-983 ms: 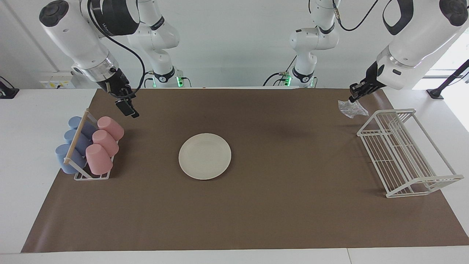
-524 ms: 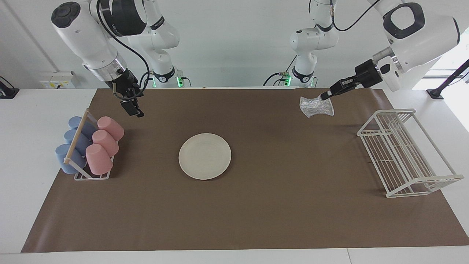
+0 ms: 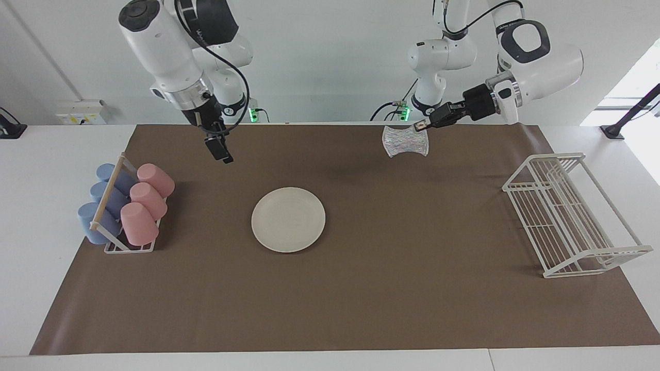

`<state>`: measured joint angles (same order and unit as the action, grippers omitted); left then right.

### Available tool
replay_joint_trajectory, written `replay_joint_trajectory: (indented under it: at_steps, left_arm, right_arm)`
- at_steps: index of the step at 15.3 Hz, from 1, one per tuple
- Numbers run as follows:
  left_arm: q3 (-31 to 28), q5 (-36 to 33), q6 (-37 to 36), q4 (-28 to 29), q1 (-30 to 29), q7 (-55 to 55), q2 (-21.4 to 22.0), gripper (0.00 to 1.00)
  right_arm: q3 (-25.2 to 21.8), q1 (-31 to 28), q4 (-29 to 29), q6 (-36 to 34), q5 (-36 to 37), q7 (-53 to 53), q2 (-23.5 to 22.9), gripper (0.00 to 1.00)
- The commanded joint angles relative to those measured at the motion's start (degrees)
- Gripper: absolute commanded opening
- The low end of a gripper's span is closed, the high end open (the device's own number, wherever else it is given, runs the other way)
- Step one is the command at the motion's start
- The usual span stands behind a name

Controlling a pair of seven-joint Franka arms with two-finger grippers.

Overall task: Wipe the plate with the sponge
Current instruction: 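Lift the sponge with the left gripper while the right gripper grasps the plate rim, then lift the cream plate with the right gripper toward the held sponge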

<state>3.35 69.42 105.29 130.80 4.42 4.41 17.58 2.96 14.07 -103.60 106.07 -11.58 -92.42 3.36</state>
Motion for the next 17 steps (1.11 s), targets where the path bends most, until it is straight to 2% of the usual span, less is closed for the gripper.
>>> replay_joint_trajectory:
  at_steps: [1,3,6,9,12,15,17]
  left_arm:
    - [-0.6,7.0,3.7,6.5,4.1,-7.1,3.9,0.0]
    - [-0.6,11.6,3.7,9.0,4.9,-14.0,3.9,0.0]
    - [-0.6,18.2,3.4,13.2,6.6,-23.6,3.8,0.0]
    - [-0.6,20.2,3.2,16.1,8.4,-31.2,3.5,0.0]
    - [-0.7,21.0,2.6,15.1,9.2,-34.2,1.1,0.0]
    - [-0.9,21.0,0.0,12.6,8.8,-37.5,-2.6,0.0]
    - [-0.9,21.0,-0.3,11.7,9.2,-38.9,-3.4,0.0]
  right_arm:
    - [-0.1,4.6,2.7,6.3,-1.2,-5.3,-5.5,1.0]
    - [-0.1,5.5,4.2,6.2,-1.5,-8.4,-7.0,1.0]
    - [-0.1,5.6,3.4,2.7,-3.8,-8.7,-6.3,1.0]
    - [-0.1,6.7,0.2,2.4,-3.6,-8.4,-4.9,1.0]
    - [-0.1,6.8,-1.5,4.7,-3.3,-7.6,-4.4,1.0]
    - [-0.1,6.7,-0.4,-4.6,-2.8,-7.9,-3.9,1.0]
    - [0.0,7.5,0.2,-4.6,-2.4,-13.0,-4.1,1.0]
